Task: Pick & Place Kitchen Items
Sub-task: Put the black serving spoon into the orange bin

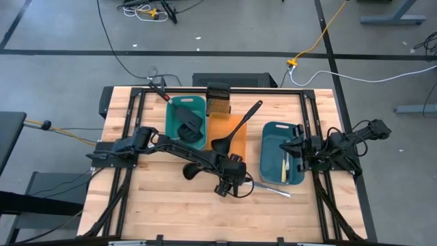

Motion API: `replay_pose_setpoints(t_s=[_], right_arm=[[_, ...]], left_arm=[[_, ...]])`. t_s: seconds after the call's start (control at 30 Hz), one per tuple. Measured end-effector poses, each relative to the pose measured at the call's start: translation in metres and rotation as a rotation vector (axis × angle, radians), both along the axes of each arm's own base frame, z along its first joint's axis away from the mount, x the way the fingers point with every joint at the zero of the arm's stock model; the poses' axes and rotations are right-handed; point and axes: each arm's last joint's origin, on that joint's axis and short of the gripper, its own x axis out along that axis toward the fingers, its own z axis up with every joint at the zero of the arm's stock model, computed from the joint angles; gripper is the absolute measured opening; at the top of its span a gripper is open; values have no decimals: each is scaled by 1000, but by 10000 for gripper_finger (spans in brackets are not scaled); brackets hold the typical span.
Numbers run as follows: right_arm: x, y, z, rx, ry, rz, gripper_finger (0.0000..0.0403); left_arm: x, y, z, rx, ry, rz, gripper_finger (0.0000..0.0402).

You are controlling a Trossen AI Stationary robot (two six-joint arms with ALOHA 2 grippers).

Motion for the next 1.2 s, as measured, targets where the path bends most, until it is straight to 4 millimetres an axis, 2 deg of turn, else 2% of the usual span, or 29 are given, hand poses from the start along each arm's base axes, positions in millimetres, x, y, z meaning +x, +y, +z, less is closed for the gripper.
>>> replay_pose_setpoints(t_s=[0.3,0.63,1.0,1.1,1.2], right_arm=[[0,0,0,0,0,0,25],[0,0,0,3,-1,1,25],[0,0,0,3,-2,0,25],[0,0,0,3,-1,1,25],[0,0,0,3,-1,0,25]], left_arm=[[1,-2,-6,-37,15,3,227],[2,-3,-10,-10,16,25,217],[2,-5,-18,2,30,44,185],[2,-5,-18,-1,30,48,165],[2,-5,-17,-23,33,71,124]])
